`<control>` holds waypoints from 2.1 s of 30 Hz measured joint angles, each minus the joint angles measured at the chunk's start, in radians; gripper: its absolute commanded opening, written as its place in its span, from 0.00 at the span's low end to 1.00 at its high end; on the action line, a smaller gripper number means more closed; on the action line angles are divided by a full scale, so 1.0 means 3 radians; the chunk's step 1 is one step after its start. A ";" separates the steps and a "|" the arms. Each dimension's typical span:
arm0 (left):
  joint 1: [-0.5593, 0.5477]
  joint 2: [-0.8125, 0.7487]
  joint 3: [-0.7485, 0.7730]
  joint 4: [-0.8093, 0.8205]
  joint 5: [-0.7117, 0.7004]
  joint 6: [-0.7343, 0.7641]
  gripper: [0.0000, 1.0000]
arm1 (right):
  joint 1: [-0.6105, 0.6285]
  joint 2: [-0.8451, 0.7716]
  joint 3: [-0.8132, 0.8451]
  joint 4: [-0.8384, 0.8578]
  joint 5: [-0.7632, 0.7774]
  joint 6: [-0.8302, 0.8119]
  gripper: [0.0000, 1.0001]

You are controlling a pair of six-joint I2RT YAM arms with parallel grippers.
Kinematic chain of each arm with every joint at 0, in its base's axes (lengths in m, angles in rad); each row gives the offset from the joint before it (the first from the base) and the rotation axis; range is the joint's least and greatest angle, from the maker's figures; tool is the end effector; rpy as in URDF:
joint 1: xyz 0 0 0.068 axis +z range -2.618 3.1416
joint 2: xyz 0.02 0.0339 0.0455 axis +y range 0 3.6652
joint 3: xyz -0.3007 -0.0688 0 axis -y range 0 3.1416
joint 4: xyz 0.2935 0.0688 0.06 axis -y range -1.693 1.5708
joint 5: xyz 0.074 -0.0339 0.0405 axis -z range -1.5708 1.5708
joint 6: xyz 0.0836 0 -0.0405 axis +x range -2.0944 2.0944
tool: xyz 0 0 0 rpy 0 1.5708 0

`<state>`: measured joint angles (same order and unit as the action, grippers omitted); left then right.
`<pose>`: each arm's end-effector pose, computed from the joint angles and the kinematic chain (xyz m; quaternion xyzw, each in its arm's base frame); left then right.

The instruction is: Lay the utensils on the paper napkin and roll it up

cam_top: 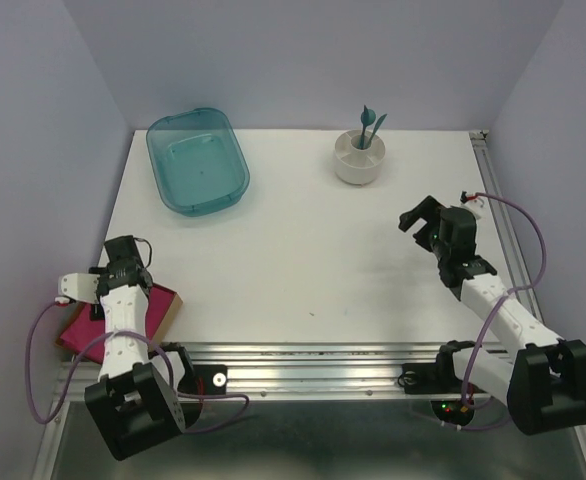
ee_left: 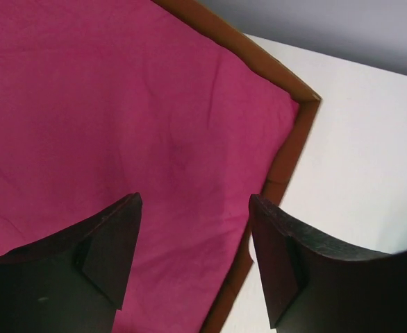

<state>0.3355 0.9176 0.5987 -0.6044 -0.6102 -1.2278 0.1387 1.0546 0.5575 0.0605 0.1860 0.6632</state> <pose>0.1927 0.1179 0.2036 -0.7048 0.5745 0.1260 0.3966 0.2989 0.0261 0.2218 0.2659 0.7982 0.1366 0.5230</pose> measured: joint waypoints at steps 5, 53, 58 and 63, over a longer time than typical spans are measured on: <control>0.0264 0.0299 0.0000 0.0028 0.0052 0.0100 0.71 | 0.0000 0.0053 0.0000 0.0000 -0.0041 0.0013 1.00; 0.0721 -0.0217 0.0069 0.0337 0.0698 0.0721 0.00 | 0.0000 0.0107 0.0000 0.0000 -0.0134 0.0028 1.00; 0.0721 -0.0226 0.0111 0.0319 0.0785 0.0749 0.05 | 0.0000 0.0107 0.0000 0.0000 -0.0142 0.0037 1.00; 0.0721 -0.0106 0.0111 0.0313 0.0787 0.0755 0.07 | 0.0000 0.0107 0.0000 0.0000 -0.0153 0.0037 1.00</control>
<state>0.5518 0.8860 0.6319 -0.5106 -0.3740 -1.0012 0.1387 1.0866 0.5575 0.0605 0.1402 0.6743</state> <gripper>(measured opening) 0.070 0.999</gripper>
